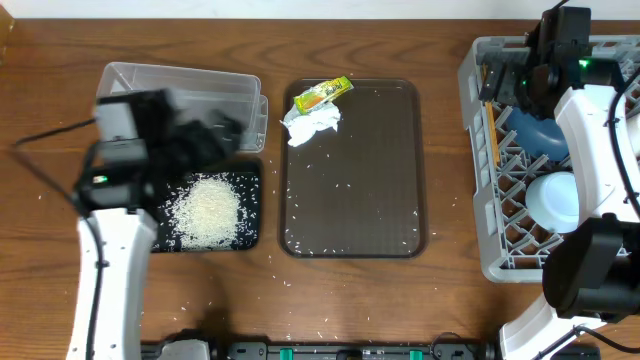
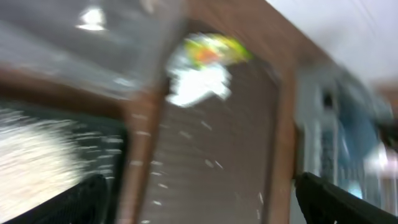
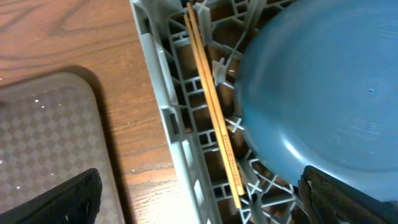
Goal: Sort waste into correct bins and load items into the dishwasher rack
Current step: 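Reach the left gripper to the tissue and wrapper and grasp the tissue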
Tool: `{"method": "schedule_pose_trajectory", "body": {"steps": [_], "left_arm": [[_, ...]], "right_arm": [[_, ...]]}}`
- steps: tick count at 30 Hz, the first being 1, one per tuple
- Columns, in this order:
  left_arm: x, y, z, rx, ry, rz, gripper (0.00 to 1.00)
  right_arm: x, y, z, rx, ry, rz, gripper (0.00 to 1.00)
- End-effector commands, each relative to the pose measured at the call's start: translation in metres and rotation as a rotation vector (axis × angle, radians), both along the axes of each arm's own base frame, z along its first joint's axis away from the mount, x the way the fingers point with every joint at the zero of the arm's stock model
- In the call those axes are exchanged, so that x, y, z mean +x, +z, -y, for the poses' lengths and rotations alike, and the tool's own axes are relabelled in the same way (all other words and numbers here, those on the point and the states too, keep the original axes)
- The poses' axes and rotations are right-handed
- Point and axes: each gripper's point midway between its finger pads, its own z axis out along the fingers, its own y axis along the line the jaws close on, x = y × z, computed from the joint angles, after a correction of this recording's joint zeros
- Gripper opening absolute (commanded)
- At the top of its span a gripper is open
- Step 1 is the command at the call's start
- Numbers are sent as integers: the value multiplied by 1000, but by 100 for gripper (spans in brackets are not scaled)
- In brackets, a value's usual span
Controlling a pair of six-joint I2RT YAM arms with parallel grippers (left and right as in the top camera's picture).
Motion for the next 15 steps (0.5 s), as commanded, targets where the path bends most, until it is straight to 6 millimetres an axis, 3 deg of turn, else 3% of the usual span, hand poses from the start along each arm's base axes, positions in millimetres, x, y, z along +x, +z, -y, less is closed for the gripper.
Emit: {"method": "schedule_pose_trajectory", "body": {"steps": [1,4,7,12,15], "left_arm": [[-3,2,42,88,-160,65,98],[5,1,52,267,-141,99,98],[12,3,74,402,-253,135,98],[23,-16,100,514,-440,-57,98],[42,-33,110,530,-464,-129,98]], "right_arm": [[3,9,0,8,1,24,99],[3,9,0,8,1,24,99],[3,9,0,8,1,24,99],[3,9,0,8,1,24,99],[3,9,0,8,1,24,99]]}}
